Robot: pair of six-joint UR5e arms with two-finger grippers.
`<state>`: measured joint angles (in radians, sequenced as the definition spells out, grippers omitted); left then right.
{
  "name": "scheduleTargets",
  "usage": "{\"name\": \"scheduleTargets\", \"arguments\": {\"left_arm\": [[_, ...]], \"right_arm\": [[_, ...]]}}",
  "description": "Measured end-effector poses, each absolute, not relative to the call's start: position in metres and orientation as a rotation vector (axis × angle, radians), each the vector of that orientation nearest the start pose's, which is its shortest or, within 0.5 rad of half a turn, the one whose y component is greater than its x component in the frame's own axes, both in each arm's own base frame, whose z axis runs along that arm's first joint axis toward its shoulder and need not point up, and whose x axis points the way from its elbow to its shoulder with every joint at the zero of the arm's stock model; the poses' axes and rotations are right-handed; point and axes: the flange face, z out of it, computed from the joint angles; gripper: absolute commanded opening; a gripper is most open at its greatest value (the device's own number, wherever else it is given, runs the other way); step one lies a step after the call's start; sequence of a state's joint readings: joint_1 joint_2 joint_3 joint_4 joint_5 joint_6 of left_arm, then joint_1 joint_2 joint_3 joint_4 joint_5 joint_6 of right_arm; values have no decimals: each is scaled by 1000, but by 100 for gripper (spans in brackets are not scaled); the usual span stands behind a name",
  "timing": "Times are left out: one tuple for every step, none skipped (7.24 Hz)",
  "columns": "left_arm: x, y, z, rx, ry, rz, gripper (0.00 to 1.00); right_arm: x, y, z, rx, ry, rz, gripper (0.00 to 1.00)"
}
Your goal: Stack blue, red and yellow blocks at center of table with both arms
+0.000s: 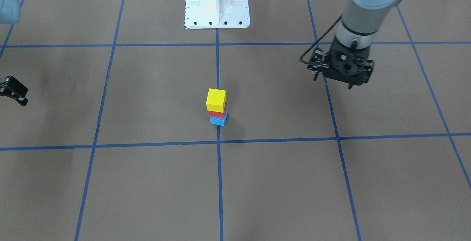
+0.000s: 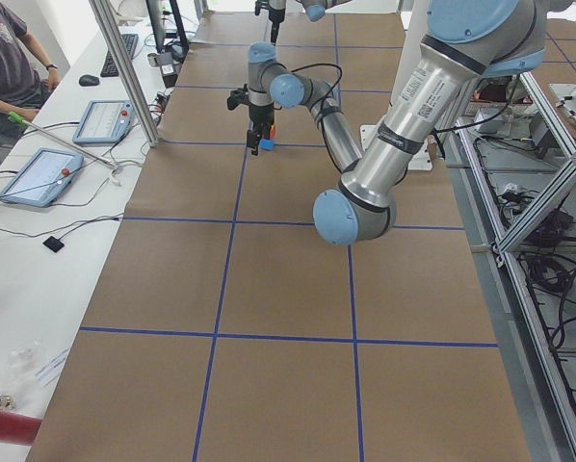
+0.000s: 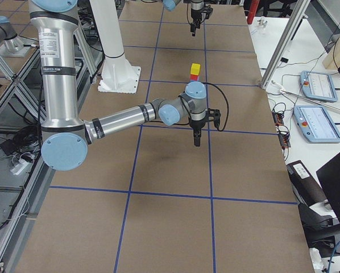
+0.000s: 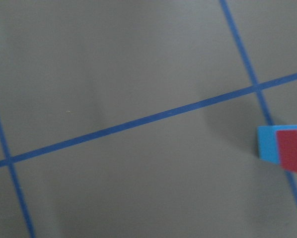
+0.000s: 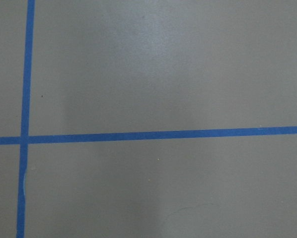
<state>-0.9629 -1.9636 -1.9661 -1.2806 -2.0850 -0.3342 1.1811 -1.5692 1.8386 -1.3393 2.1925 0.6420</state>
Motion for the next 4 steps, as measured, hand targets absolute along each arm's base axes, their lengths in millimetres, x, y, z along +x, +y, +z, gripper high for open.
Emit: {"name": "scheduleTargets", "arguments": {"left_arm": [[176,-527,368,180,681,398,99],[97,-540,430,159,714,353,99],[31,-546,484,146,760,306,99],[-6,-544,519,134,798,262,99]], "right_arm": [[-90,-495,512,124,-802,80,100],[-64,-494,515,129,-826,81,100],[-50,-497,513,133,-837,70,100],[-45,-503,509,131,-838,52,100]]}}
